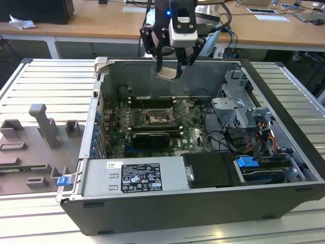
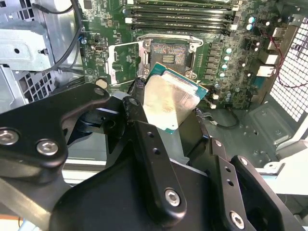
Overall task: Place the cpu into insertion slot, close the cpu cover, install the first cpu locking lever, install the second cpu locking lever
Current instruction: 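Place the cpu into insertion slot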
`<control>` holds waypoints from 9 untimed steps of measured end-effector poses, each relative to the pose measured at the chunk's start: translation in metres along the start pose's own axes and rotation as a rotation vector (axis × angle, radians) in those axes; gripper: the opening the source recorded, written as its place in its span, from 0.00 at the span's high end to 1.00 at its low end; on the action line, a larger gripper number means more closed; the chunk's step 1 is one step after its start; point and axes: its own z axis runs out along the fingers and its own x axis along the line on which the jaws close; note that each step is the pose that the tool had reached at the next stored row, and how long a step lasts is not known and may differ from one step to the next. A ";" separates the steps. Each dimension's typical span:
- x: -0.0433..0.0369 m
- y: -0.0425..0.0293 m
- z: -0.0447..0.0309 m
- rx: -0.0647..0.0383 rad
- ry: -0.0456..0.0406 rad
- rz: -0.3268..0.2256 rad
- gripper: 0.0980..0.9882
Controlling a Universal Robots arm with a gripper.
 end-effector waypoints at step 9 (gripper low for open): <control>0.0000 0.0000 0.0008 0.000 -0.0007 0.008 0.51</control>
